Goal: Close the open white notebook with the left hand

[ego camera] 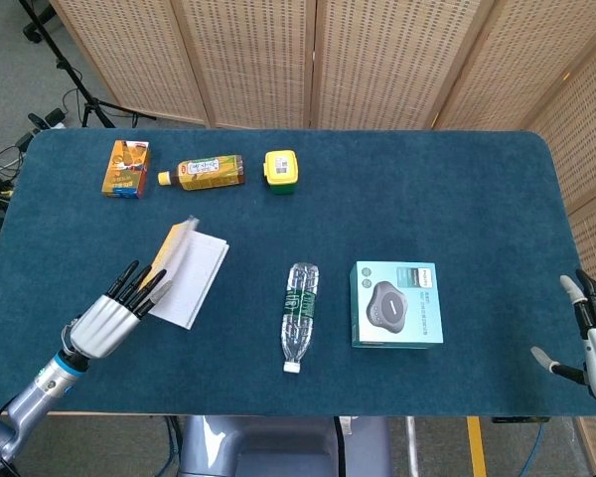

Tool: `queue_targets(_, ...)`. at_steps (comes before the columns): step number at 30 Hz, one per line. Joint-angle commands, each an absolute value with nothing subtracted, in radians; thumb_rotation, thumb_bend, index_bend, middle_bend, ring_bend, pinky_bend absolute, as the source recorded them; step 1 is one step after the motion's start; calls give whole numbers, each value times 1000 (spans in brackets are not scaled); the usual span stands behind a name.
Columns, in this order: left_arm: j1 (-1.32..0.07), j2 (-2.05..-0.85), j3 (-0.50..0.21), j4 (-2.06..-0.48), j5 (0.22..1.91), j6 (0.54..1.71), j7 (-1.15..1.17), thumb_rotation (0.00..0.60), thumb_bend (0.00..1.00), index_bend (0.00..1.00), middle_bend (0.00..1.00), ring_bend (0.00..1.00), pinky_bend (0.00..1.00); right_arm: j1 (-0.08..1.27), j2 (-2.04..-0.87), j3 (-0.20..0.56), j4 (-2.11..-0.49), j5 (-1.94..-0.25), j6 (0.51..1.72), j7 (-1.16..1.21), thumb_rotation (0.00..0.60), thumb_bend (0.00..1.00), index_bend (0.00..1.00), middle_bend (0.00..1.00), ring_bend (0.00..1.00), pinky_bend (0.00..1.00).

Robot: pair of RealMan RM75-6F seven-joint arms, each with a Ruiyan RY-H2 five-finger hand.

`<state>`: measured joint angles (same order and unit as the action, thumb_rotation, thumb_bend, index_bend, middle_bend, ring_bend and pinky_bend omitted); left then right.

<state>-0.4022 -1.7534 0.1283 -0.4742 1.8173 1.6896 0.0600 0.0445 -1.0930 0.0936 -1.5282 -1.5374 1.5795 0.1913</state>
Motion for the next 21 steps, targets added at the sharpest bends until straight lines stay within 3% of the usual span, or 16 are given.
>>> queue_targets(1,-402,-1776,126,-451,1825,1741,56,600,361,0,0,0,0,45,-1091,93,-1529,-1536,1577,203,600,0,0,0,0,0)
queue_targets(7,-372,-1760,53,-572,1752,1851,-126,600,354,0,0,0,0,45,-1091,93,-1528,-1537,1577,205,600,0,0,0,0,0)
queue_targets(10,-332,-1689,17,-758,1692,1869,-227,600,346,0,0,0,0,44,-1092,94,-1530,-1536,1577,198,600,0,0,0,0,0)
queue_targets(12,-305,-1621,13,-897,1653,1833,-212,600,295,0,0,0,0,44,-1092,94,-1530,-1536,1578,195,600,0,0,0,0,0)
queue_targets(17,-249,-1421,26,-1276,1563,1729,-174,600,44,0,0,0,0,45,-1094,93,-1520,-1543,1583,183,600,0,0,0,0,0)
queue_targets(21,-224,-1311,32,-1420,1510,1667,-209,600,0,0,0,0,0,43,-1097,96,-1516,-1542,1590,183,600,0,0,0,0,0)
